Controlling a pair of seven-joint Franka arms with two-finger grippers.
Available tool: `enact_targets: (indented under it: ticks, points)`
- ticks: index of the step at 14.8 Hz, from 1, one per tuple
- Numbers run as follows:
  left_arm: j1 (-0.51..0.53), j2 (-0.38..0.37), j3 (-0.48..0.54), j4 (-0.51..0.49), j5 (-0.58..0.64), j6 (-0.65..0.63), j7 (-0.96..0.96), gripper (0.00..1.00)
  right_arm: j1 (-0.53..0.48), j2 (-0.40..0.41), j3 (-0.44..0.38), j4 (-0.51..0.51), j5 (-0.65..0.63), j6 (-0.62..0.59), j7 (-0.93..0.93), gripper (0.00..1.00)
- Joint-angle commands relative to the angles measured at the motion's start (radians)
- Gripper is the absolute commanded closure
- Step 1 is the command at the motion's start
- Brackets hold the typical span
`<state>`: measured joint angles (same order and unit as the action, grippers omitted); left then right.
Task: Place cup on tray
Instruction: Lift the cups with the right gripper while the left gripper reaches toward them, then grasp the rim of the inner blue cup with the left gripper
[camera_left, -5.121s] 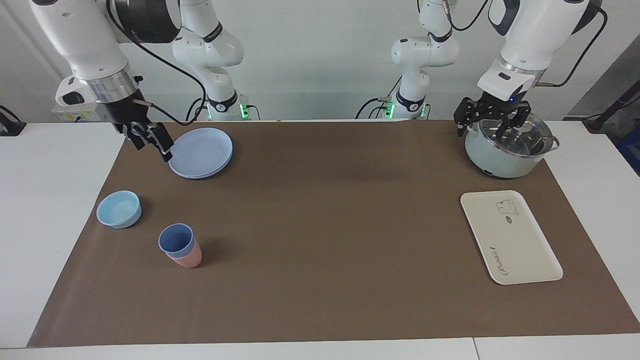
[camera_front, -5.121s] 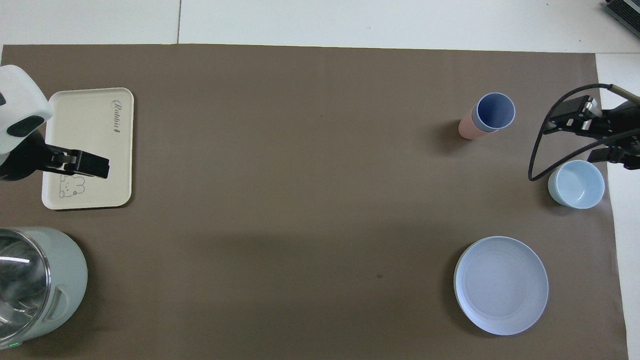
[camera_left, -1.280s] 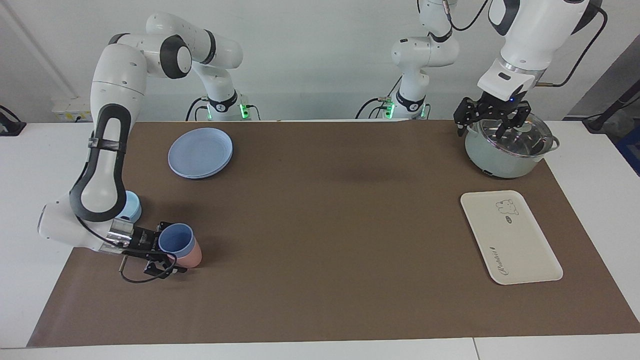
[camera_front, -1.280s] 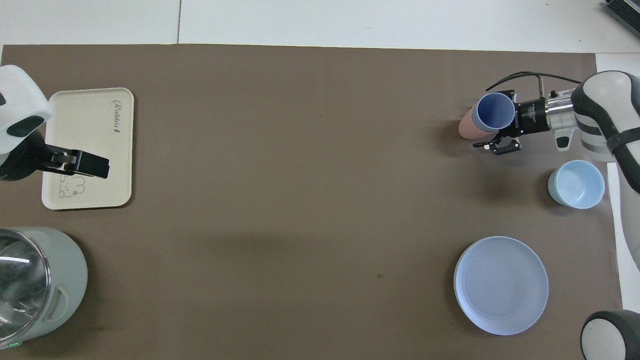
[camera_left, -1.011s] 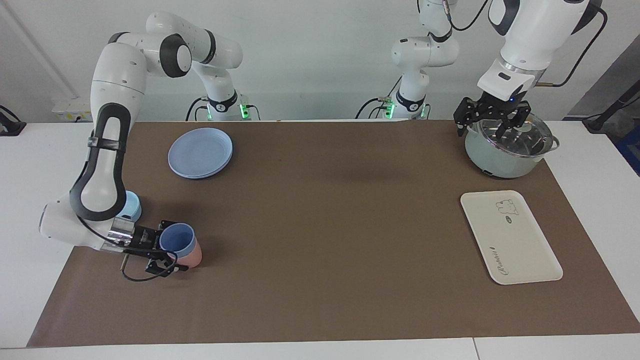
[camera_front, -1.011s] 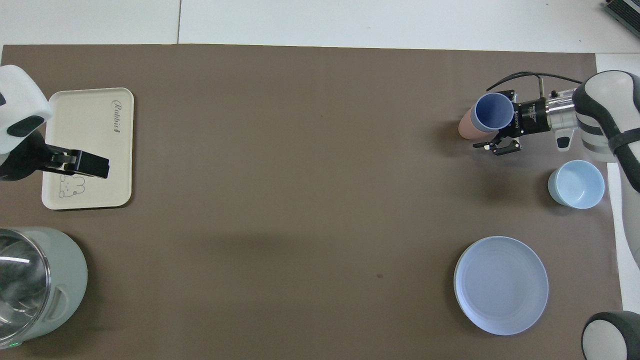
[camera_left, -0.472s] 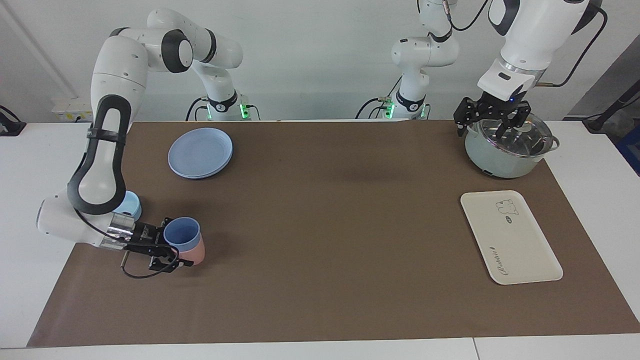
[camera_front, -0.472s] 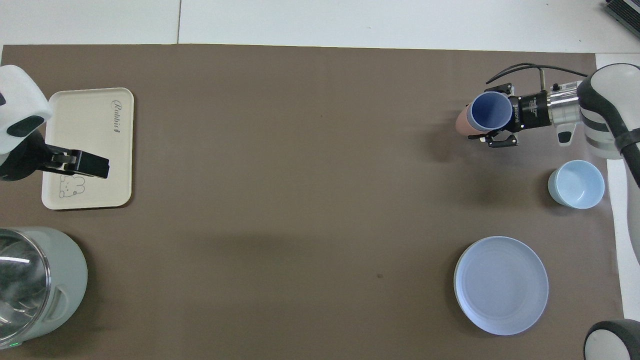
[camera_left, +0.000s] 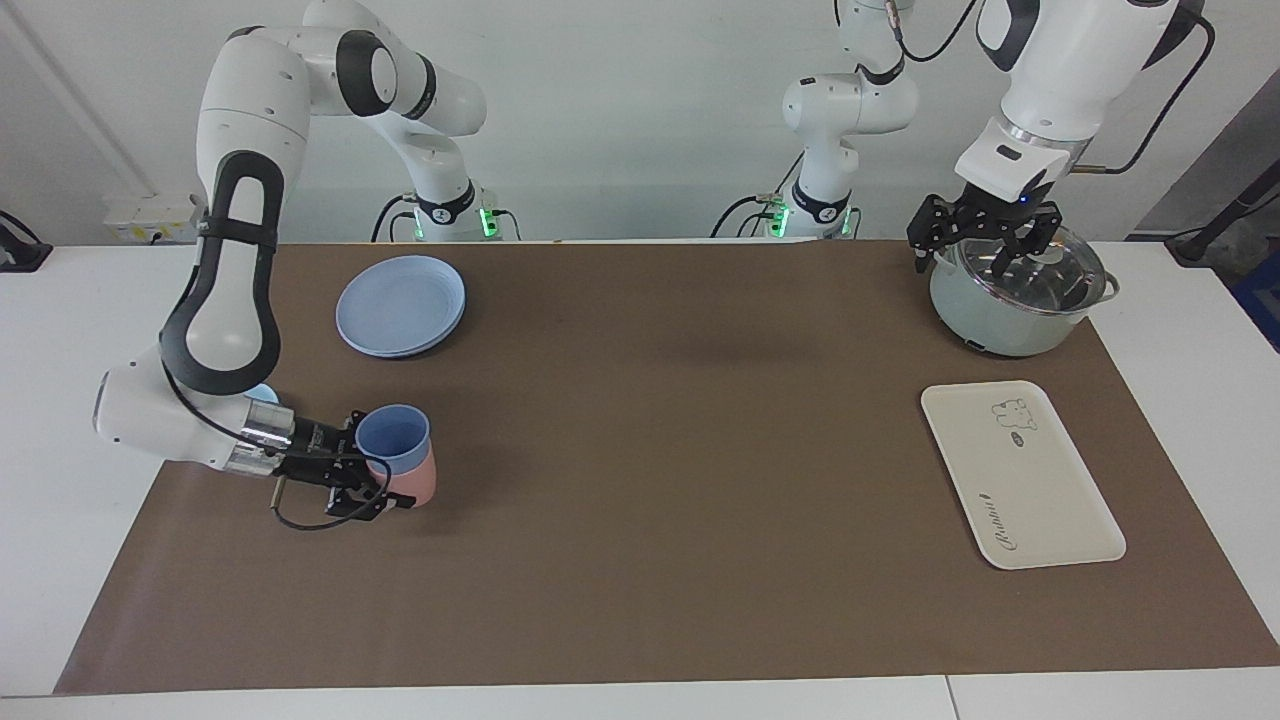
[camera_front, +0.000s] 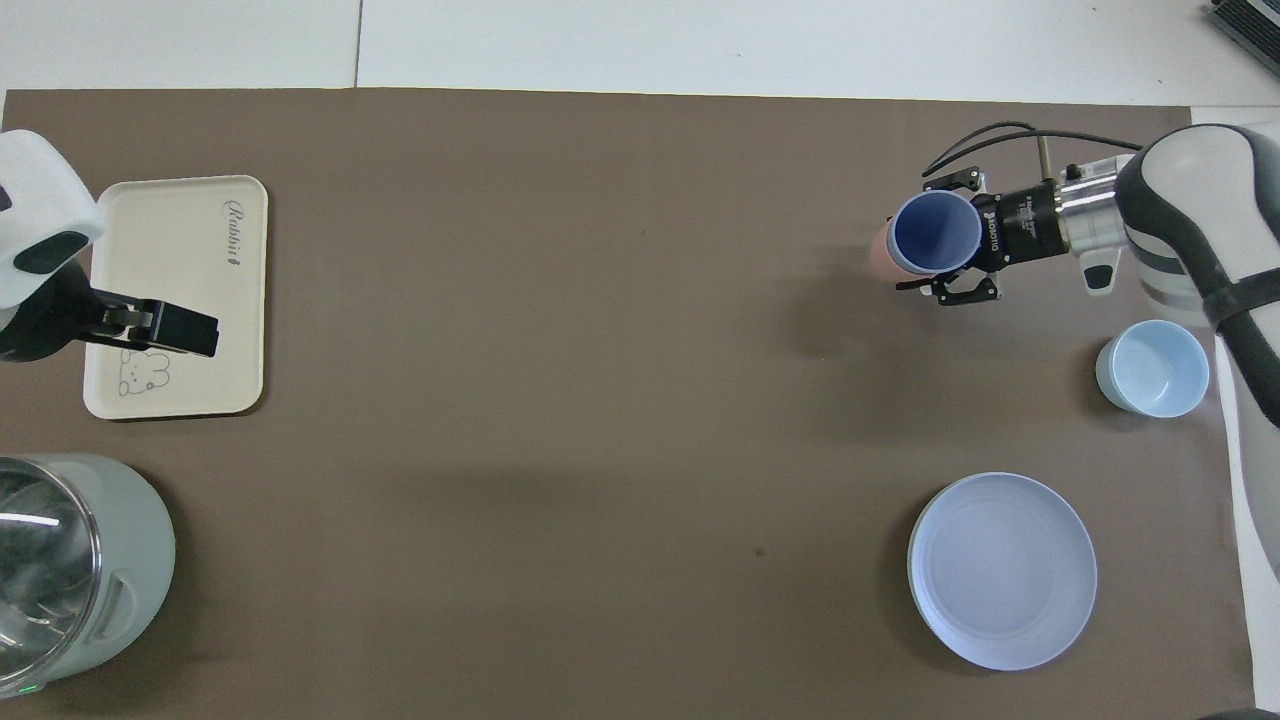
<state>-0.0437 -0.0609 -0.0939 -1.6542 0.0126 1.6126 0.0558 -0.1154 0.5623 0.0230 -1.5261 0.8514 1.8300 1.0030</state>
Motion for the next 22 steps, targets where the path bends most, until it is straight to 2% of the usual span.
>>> enact_targets:
  ticks: [1, 7, 11, 13, 15, 20, 22]
  points:
    - [0.011, -0.019, -0.001, -0.010, -0.016, -0.013, 0.007, 0.00, 0.095, -0.123, -0.001, -0.132, 0.029, 0.112, 0.084, 1.00]
    - [0.011, -0.019, -0.001, -0.010, -0.016, -0.014, 0.007, 0.00, 0.288, -0.177, -0.001, -0.126, 0.029, 0.184, 0.425, 1.00]
    - [-0.007, -0.028, -0.009, -0.039, -0.035, 0.035, -0.036, 0.00, 0.399, -0.214, -0.001, -0.128, 0.031, 0.206, 0.471, 1.00]
    - [-0.045, -0.049, -0.020, -0.105, -0.167, 0.157, -0.274, 0.00, 0.419, -0.226, -0.001, -0.126, 0.029, 0.206, 0.499, 1.00]
    - [-0.145, -0.053, -0.021, -0.144, -0.189, 0.272, -0.469, 0.00, 0.437, -0.251, -0.001, -0.126, 0.029, 0.204, 0.506, 1.00]
    - [-0.343, -0.039, -0.021, -0.115, -0.214, 0.329, -0.790, 0.00, 0.480, -0.277, 0.000, -0.126, 0.034, 0.207, 0.548, 1.00]
    - [-0.349, -0.025, -0.023, -0.056, -0.217, 0.305, -0.823, 0.00, 0.480, -0.279, -0.001, -0.135, 0.034, 0.233, 0.546, 1.00]
